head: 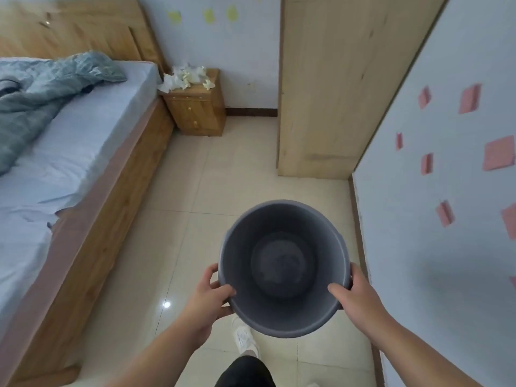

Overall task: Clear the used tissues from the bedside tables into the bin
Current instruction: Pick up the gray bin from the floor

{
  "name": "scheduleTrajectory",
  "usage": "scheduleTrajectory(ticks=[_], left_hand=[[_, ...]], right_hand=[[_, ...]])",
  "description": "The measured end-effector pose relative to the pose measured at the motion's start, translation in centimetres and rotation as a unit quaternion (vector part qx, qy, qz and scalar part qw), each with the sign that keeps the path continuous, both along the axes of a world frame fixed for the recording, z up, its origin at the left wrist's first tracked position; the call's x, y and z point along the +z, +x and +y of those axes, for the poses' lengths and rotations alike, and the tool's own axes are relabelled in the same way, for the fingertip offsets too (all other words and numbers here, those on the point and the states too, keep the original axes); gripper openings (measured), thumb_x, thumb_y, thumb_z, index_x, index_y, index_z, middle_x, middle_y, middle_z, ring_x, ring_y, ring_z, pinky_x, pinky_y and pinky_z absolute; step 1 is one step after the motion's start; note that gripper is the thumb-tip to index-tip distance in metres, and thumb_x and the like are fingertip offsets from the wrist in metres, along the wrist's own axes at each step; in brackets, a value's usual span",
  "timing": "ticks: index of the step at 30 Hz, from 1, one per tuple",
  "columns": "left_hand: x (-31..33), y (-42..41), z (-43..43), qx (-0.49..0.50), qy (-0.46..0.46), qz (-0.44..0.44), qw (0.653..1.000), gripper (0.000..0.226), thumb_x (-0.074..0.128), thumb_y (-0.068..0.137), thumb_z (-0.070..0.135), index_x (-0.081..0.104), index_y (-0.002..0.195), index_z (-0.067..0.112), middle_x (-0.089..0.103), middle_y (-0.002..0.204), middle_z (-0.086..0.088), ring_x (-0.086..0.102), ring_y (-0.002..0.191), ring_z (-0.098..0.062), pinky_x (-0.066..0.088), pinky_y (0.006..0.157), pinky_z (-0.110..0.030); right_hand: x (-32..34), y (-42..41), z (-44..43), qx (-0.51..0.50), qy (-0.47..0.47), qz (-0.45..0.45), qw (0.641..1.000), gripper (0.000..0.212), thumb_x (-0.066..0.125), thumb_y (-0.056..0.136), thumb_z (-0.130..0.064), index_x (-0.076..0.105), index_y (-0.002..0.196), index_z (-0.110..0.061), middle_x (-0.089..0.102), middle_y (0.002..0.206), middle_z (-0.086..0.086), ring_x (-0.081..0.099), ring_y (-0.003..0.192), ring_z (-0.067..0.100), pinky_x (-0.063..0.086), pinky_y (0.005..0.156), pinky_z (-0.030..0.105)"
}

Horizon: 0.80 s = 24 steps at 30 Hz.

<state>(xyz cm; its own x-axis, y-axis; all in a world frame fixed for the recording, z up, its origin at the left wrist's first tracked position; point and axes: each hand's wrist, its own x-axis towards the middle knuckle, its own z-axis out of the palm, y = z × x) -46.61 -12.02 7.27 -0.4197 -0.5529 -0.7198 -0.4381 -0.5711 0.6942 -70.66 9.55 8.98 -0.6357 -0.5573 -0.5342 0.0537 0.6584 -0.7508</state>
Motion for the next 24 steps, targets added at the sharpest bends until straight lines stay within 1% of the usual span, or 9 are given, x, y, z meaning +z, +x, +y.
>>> scheduleTrajectory(ticks=[2,5,9,11,13,16,18,20,24], left_hand=[[-0.4,2.2,-2.7,0.033,0.005,0.002,0.999,0.059,0.068,0.090,-0.005,0.057,0.123,0.042,0.082,0.098,0.002,0.081,0.090,-0.026,0.068,0.068,-0.043],[-0.3,4.8,-7.1,0.072,0.004,0.013,0.997,0.059,0.067,0.084,-0.003,0.058,0.127,0.037,0.083,0.102,-0.006,0.081,0.092,-0.031,0.068,0.071,-0.046],[0.5,6.9,-12.5,0.089,0.008,0.017,0.996,0.064,0.071,0.078,0.003,0.056,0.132,0.035,0.082,0.108,-0.008,0.080,0.097,-0.033,0.068,0.079,-0.052],[0.8,7.3,-15.1,0.095,0.010,0.025,0.995,0.062,0.071,0.081,0.001,0.056,0.131,0.035,0.082,0.108,-0.009,0.080,0.098,-0.034,0.068,0.079,-0.050],[0.8,7.1,-17.4,0.105,0.007,0.023,0.994,0.059,0.069,0.086,-0.003,0.057,0.130,0.035,0.082,0.107,-0.009,0.080,0.097,-0.033,0.068,0.076,-0.047],[0.7,6.2,-20.5,0.117,0.013,0.016,0.993,0.058,0.068,0.088,-0.005,0.058,0.129,0.034,0.082,0.106,-0.009,0.080,0.095,-0.033,0.068,0.077,-0.047],[0.7,5.1,-22.7,0.124,0.016,0.015,0.992,0.058,0.068,0.088,-0.005,0.058,0.130,0.033,0.082,0.107,-0.010,0.080,0.096,-0.033,0.068,0.078,-0.045],[0.5,3.9,-25.2,0.130,0.022,0.014,0.991,0.059,0.068,0.088,-0.006,0.058,0.132,0.032,0.082,0.109,-0.011,0.080,0.097,-0.033,0.067,0.078,-0.043],[0.4,0.8,-31.3,0.152,0.048,0.005,0.987,0.060,0.067,0.089,-0.014,0.058,0.132,0.027,0.082,0.106,-0.012,0.080,0.096,-0.035,0.067,0.076,-0.043]], right_hand=[[-0.1,0.6,-4.5,0.037,0.012,0.006,0.999,0.034,0.067,0.090,-0.022,0.052,0.111,-0.043,0.069,0.100,-0.009,0.071,0.088,0.013,0.061,0.062,0.025],[0.0,1.6,-10.9,0.074,0.021,0.003,0.997,0.030,0.067,0.089,-0.018,0.055,0.112,-0.035,0.070,0.100,-0.002,0.071,0.089,0.019,0.063,0.068,0.032],[0.6,2.7,-17.6,0.114,0.033,0.028,0.993,0.024,0.070,0.089,-0.019,0.059,0.105,-0.032,0.069,0.095,-0.001,0.069,0.085,0.018,0.054,0.061,0.025],[0.7,2.7,-20.6,0.119,0.036,0.036,0.992,0.021,0.070,0.088,-0.018,0.060,0.101,-0.032,0.070,0.092,-0.001,0.068,0.082,0.019,0.055,0.061,0.027],[0.7,2.2,-23.3,0.130,0.044,0.032,0.990,0.021,0.070,0.087,-0.018,0.061,0.100,-0.031,0.070,0.092,0.001,0.068,0.083,0.022,0.058,0.067,0.033],[0.2,0.6,-27.5,0.143,0.051,0.026,0.988,0.021,0.071,0.086,-0.017,0.062,0.101,-0.030,0.070,0.093,0.000,0.069,0.085,0.022,0.061,0.074,0.040],[-0.2,-0.7,-30.3,0.145,0.045,0.021,0.988,0.022,0.071,0.085,-0.016,0.063,0.101,-0.029,0.071,0.092,0.000,0.069,0.085,0.021,0.060,0.071,0.039],[-0.7,-2.2,-33.4,0.146,0.037,0.013,0.989,0.026,0.071,0.083,-0.014,0.063,0.102,-0.031,0.071,0.092,-0.001,0.069,0.084,0.020,0.056,0.065,0.034],[-2.0,-5.8,-40.0,0.138,0.019,-0.004,0.990,0.039,0.073,0.081,-0.011,0.061,0.107,-0.038,0.073,0.094,-0.003,0.070,0.086,0.018,0.051,0.065,0.033]])
